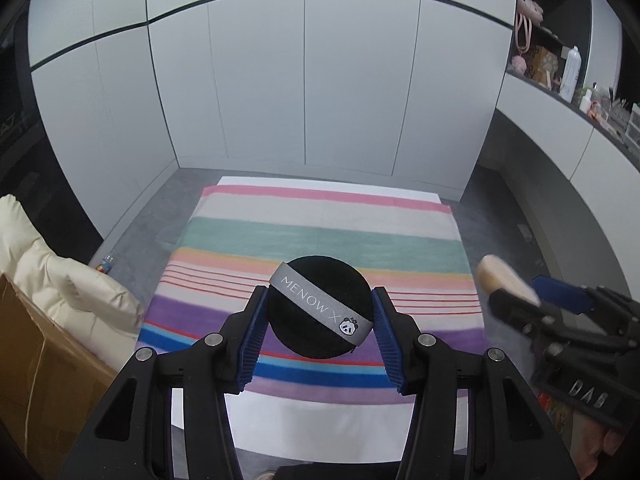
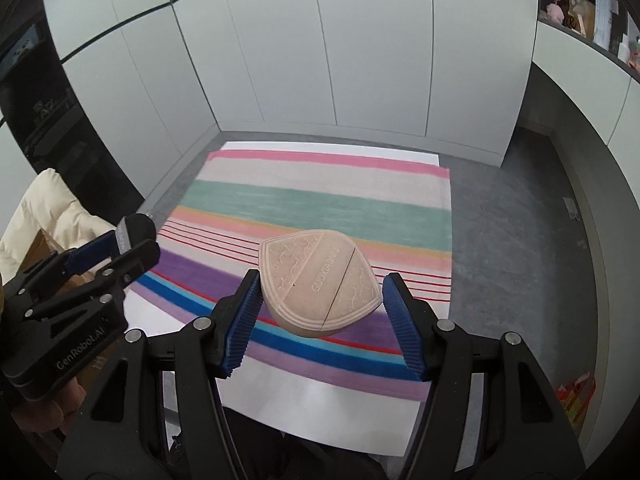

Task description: Organize objects

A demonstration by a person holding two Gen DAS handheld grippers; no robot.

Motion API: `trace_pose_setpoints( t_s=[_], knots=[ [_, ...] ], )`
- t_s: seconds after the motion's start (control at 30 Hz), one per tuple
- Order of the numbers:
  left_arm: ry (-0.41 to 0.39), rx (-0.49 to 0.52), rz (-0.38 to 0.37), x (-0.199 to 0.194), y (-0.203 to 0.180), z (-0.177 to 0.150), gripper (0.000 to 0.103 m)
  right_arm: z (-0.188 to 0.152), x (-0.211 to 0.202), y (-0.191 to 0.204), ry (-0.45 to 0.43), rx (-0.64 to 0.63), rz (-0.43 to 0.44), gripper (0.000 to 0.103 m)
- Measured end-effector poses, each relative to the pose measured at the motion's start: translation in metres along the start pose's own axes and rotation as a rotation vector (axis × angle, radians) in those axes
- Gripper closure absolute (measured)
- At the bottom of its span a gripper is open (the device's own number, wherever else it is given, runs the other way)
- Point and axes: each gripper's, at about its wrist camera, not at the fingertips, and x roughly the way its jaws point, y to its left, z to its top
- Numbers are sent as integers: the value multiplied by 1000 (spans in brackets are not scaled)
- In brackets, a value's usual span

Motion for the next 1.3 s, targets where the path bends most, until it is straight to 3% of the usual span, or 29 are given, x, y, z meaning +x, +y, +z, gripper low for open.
trace_pose_setpoints(
  t_s=[0.17,0.4,0.77,1.0,1.3],
  knots=[
    [-10,-57,-23,-10,9,-2,51,-2,-5,20,-23,-99,-12,39],
    [-15,-84,-6,-8,28,-8,51,9,11,25,-23,-94,-1,39],
    [-14,-200,111,-5,92,-21,51,25,29,63,-28,-115,62,42],
    [-69,-211,154,-18,122,-30,51,33,34,97,-42,-159,118,45],
    [-26,-203,164,-9,129,-46,51,32,53,129,17,-180,164,45]
  ],
)
